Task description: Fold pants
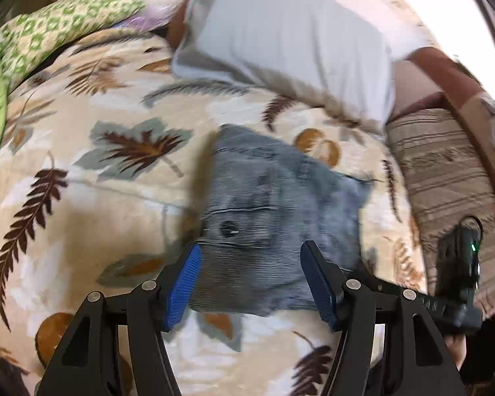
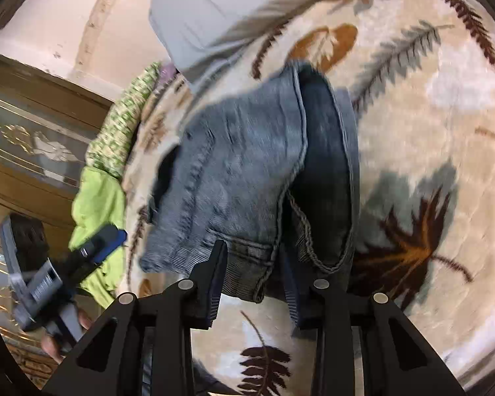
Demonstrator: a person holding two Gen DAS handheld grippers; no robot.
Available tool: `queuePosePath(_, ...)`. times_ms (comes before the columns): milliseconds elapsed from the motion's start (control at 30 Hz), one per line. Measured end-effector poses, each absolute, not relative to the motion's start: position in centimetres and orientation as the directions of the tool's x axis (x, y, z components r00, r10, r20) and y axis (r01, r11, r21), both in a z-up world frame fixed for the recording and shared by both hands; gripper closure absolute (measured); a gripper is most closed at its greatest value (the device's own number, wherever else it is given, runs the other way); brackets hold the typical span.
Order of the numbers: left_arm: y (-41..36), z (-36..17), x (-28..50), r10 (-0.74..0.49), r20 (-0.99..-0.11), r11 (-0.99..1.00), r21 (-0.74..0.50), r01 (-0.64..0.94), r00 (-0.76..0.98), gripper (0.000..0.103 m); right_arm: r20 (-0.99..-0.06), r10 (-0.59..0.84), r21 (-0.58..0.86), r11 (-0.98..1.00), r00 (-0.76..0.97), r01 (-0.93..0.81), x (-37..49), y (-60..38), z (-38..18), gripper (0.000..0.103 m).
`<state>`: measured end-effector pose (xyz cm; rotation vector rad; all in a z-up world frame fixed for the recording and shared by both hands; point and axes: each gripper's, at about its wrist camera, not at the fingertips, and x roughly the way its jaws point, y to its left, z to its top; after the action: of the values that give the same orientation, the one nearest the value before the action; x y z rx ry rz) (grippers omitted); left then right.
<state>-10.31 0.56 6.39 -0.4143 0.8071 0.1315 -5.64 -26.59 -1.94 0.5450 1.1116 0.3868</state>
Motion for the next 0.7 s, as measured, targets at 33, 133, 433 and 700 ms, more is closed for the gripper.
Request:
queuePosePath(33,0.6,6.2,-10.3,-0.032,-0.732,0.912,-0.3,-0.28,0.68,0.041,-0.751,0.531,0.572,0.82,0.392,-0.013,-5.6,-26.4,-2.3,0.072)
queuePosePath(133,0.4,4.7,-8.8,-0.019,-0.754,0.912,-0.282,-0.297,0.657,0.041,-0.773,0.51,0.563,0.825,0.376,0.038,-5.4,-26.6,-3.5,0.075)
queuePosePath(433,0.4,0.3,-6.8,-0.065,-0.771,0.899,-0.321,-0.298,0.634,0.037,-0.779,0.445,0.496,0.868,0.442,0.002,-6.9,-26.6,-1.3,0.095)
queuePosePath(700,0.8,-0.7,-7.1,-0.084,-0.762,0.893,-0.344,-0.291,0.642,0.035,-0.798,0.44,0.484,0.875,0.412,0.004,-6.5,-26.3,-4.0,0.088)
